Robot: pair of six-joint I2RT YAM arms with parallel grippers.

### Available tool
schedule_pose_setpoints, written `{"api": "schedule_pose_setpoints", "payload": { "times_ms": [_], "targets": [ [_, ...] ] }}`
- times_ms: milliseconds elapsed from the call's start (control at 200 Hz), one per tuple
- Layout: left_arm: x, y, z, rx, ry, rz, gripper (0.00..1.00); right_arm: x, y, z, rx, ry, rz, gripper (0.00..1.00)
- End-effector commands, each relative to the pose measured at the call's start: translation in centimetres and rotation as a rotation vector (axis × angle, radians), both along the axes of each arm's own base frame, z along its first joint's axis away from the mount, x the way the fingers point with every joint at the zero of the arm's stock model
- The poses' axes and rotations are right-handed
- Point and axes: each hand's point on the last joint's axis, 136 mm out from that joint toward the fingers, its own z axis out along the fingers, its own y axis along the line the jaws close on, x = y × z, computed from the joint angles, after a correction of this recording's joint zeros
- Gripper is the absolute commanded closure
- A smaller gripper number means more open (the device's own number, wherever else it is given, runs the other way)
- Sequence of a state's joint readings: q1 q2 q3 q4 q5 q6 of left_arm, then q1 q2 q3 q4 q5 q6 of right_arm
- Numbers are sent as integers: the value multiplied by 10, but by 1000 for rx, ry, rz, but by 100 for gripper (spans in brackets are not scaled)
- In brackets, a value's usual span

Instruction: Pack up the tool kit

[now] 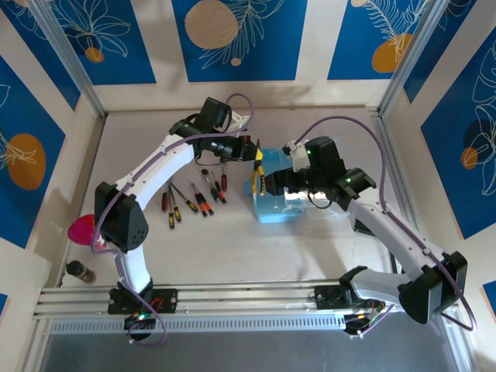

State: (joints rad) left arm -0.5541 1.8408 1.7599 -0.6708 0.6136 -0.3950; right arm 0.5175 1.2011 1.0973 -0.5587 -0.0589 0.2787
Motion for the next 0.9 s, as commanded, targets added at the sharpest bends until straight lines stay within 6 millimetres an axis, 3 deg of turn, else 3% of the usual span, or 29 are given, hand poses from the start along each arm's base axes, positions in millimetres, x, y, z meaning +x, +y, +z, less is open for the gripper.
{"api": "schedule_pose_setpoints", "payload": {
  "times_ms": [0,270,475,800,895],
  "targets": [
    [2,-10,32,-110,-33,-23,100,14,10,0,-3,-13,-24,26],
    [0,-16,25,-138,-7,-29,100,29,19,0,-4,-25,-50,47],
    [-4,-18,17,-146,16,-42,100,32,22,1,2,-31,-58,81],
    [-7,-22,21,-188,19,-51,100,33,23,-5,-16,-20,-60,90],
    [-7,-22,20,-192,23,-54,100,34,24,-6,-19,-18,-60,99]
  ]
}}
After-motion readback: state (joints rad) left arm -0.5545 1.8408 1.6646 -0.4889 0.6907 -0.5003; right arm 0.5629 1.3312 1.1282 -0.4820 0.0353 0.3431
